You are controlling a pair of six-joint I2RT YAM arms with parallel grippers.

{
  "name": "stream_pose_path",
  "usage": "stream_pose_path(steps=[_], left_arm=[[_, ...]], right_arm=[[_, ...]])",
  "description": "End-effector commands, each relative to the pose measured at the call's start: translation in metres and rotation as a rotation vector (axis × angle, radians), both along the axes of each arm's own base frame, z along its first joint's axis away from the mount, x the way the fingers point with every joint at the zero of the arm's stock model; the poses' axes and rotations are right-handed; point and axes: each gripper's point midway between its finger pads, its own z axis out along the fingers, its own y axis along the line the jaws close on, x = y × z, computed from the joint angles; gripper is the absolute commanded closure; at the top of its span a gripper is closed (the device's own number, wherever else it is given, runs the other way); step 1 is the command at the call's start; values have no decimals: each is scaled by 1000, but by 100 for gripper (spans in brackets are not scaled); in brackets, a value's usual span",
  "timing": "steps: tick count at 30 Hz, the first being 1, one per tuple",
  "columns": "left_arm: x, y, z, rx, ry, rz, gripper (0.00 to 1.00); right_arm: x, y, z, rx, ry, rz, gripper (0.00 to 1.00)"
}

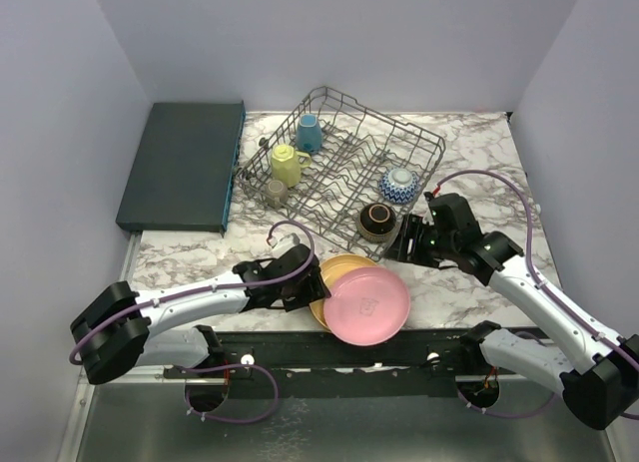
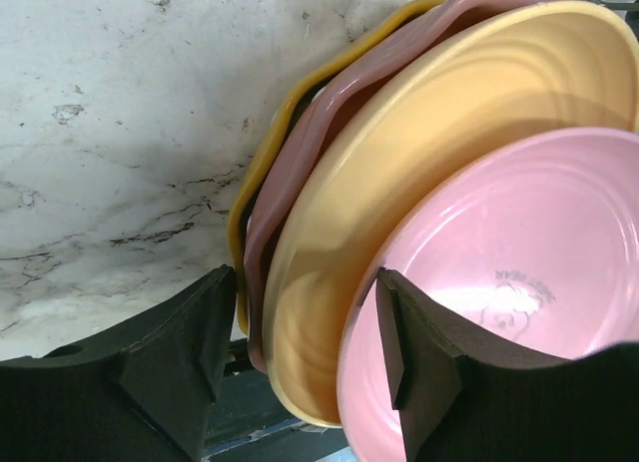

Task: Load the mixed dishes into the dish rack
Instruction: Move the plate to the center of the board.

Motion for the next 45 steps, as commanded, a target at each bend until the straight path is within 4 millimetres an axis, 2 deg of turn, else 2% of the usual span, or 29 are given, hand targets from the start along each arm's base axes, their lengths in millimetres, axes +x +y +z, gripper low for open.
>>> stream_pose_path(steps=[1,12,25,34,42,45], left_arm=[[-3,19,-4,60,-4,40,37],[5,31,13,99,-59,56,35],[15,46,57,115,-156,79,33],[10,35,52,120,-127,6,34],[12,23,45,135,-113,-48,51],[11,19,40,136,-101,-64,53]], right_arm=[[-11,-2,-5,-1,32,3,37],[-15,-5,-5,3,34,-8,37],[-21,-7,-2,10,41,-7,37],[-31,-9,-10,24,61,-11,38],[-32,-8,-12,37,65,-11,40],[-33,-8,-12,36,66,-11,40]])
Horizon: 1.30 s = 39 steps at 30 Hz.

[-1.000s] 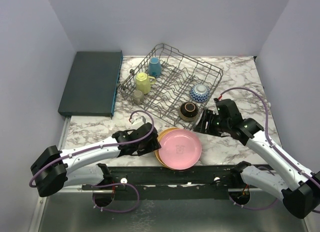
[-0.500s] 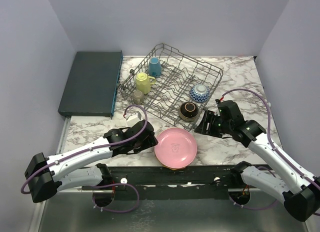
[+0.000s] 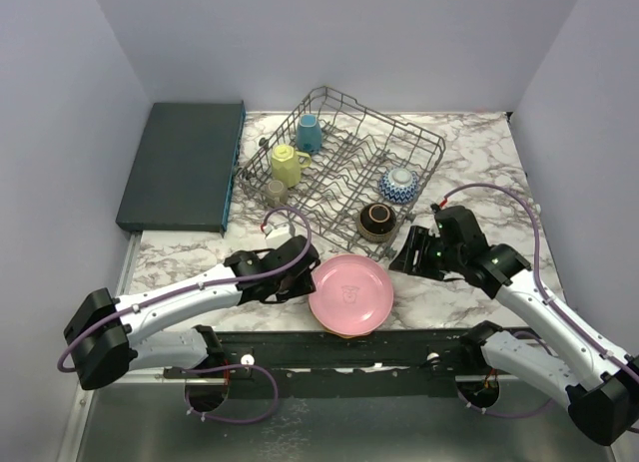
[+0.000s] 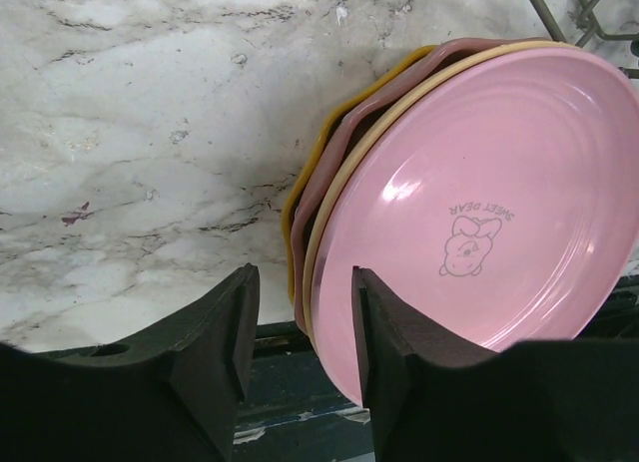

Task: Load the mixed dishes into the dish rack
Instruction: Move the plate to the center of the board, then pick up the plate at the center of the board.

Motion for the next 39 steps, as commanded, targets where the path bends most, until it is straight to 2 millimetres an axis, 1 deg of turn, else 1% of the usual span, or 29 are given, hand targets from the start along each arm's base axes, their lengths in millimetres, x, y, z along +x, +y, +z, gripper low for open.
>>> stream_pose_path(steps=[1,4,5,8,13,21,24,32,36,37,39], left_arm=[[0,-14,1,-21,13,-51,53],[-2,-15,-6,-13,30,-57,54],[-2,-16,-7,-16,33,-60,55],[-2,-19,-7,-26,31,-67,63],[0,-22,-5,-31,23,-73,69],[-3,-21,-15,-13,46,-82,70],[-3,-22,-16,-14,47,-82,70],[0,-24,-10,-21,31,-91,86],[-1,-23,-9,-24,28,-92,98],[0,-23,-8,-27,24,-93,100],[1,-23,-3,-35,10,-93,100]], right_arm=[[-8,1,-2,9,17,16,40],[-8,1,-3,11,19,17,41],[-8,2,-4,11,19,19,41],[-8,1,-5,11,21,19,41],[-9,1,-7,11,22,19,41],[-9,1,-9,10,26,19,41],[-9,1,-10,8,28,18,41],[-9,2,-11,9,30,19,42],[-8,3,-8,13,23,20,42],[-8,3,-7,13,23,19,42],[-8,3,-7,12,22,20,42]])
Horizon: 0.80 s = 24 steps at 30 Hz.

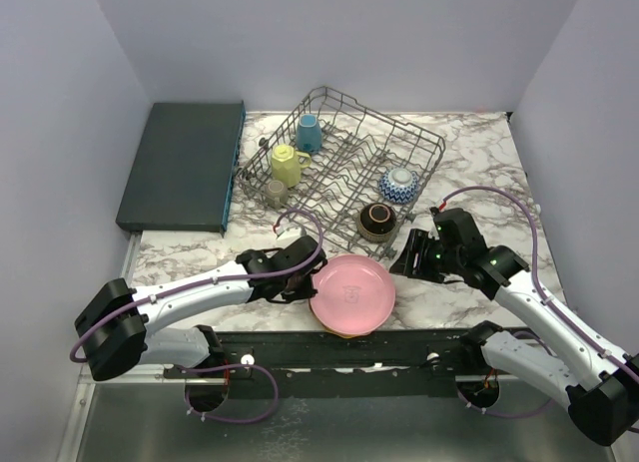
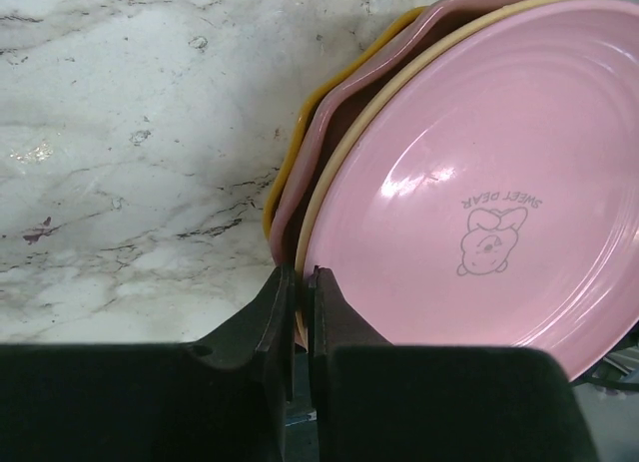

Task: Load the mixed dishes into the dish rack
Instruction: Pick up the plate at the center of the board.

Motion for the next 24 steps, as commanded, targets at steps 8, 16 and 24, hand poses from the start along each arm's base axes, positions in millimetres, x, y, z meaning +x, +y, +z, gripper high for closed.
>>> stream_pose_path(steps=[8,16,24], left_arm=[[15,4,50,-32,-109,19,100],[19,32,74,42,-156,52,100],[16,67,85,84,-167,125,100]], right_arm=[[-2,4,5,21,-6,17,42],[0,4,7,14,-13,21,42],[4,6,10,15,-22,28,42]])
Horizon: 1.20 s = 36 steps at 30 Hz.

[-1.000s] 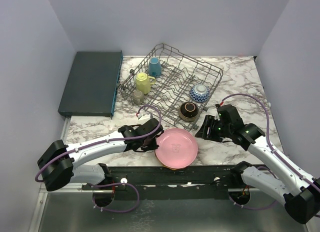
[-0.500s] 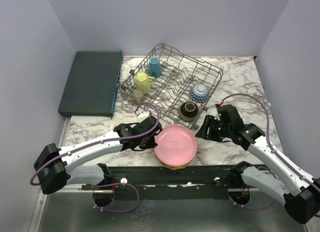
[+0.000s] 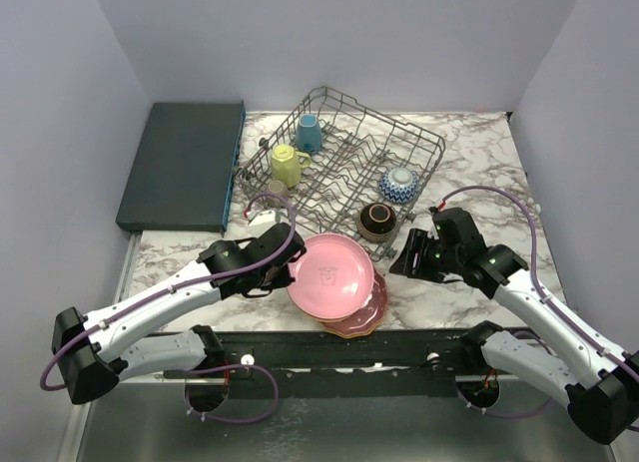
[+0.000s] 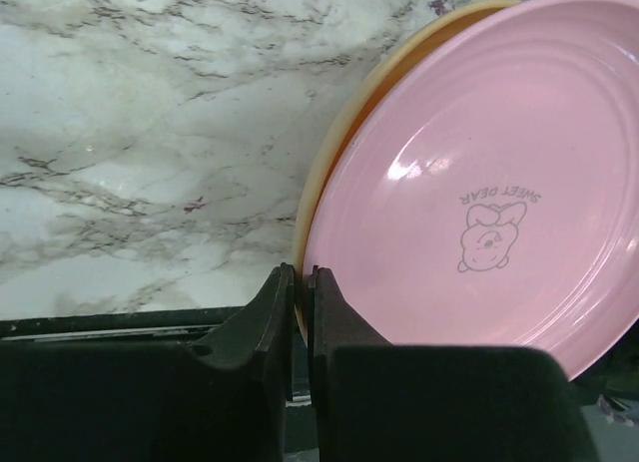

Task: Load the mixed dishes into the dish rack
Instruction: Pick up the plate at the center of the board.

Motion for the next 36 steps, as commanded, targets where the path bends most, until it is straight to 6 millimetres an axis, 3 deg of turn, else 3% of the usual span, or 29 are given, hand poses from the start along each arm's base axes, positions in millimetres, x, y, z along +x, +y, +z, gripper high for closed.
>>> stream_pose_path(steps=[1,10,22,30,36], left_arm=[[4,23,21,13,-47,72,100],[-8,69,16,100,-8,244,100],[7,112,31,76,-112,532,100],[29,124,31,66,-142,617,100],[45,123,7,50,-90,635,100]], right_arm=[[4,6,10,19,-27,26,42],[8,6,14,14,-53,30,42],[11,9,15,15,-91,68,42],[12,13,13,21,-108,107,42],[11,14,15,27,-122,123,42]])
